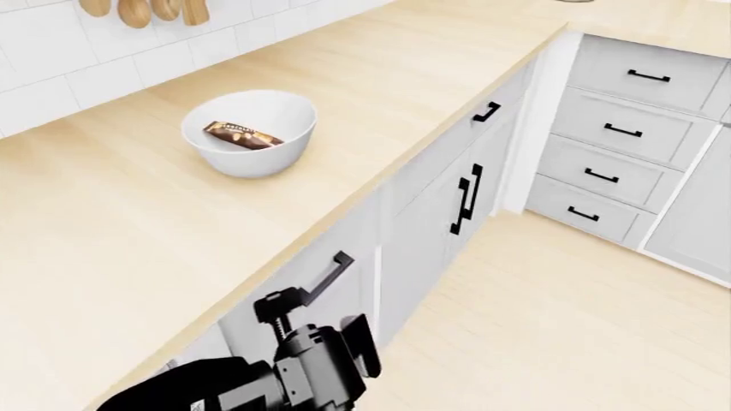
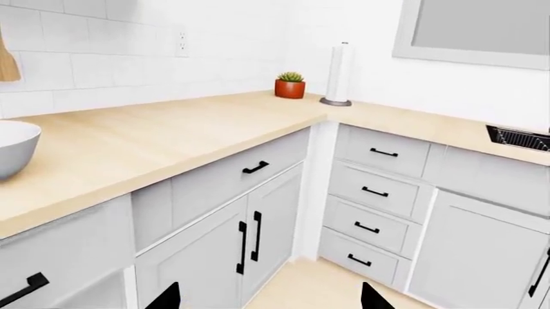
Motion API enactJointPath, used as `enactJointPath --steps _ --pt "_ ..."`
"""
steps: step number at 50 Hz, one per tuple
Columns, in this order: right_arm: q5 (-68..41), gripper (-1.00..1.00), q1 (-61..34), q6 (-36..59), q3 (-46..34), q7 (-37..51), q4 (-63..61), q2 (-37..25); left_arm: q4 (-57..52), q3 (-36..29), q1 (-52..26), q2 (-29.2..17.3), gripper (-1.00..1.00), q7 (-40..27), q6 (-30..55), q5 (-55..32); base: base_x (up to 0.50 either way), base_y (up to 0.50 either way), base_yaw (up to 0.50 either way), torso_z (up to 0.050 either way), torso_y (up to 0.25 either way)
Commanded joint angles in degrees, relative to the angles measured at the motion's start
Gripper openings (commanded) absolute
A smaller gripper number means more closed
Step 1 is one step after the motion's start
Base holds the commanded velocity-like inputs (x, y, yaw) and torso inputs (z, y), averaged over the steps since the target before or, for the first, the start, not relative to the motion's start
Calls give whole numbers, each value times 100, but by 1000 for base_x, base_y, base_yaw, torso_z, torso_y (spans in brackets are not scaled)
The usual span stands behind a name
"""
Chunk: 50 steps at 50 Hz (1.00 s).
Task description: Place the bar in the bowl and close the drawer.
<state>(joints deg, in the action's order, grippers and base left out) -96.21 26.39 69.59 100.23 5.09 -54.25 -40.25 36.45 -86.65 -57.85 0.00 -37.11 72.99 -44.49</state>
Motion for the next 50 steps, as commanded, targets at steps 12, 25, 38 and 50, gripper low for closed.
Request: enactJointPath --steps 12,25,38,50 --pt "-47 100 9 5 57 21 -30 -11 783 -29 2 0 100 190 -227 -250 0 0 0 0 0" --pt "-58 100 19 19 134 -12 -38 9 905 -25 -4 0 100 354 -285 -291 0 0 0 0 0" --pt "-111 100 43 21 189 12 -45 -4 1202 -12 -61 0 100 599 -487 -472 0 0 0 0 0" --pt "-128 100 38 32 192 28 -62 -5 1432 -9 -101 0 100 790 -626 -450 4 -4 1 0 0"
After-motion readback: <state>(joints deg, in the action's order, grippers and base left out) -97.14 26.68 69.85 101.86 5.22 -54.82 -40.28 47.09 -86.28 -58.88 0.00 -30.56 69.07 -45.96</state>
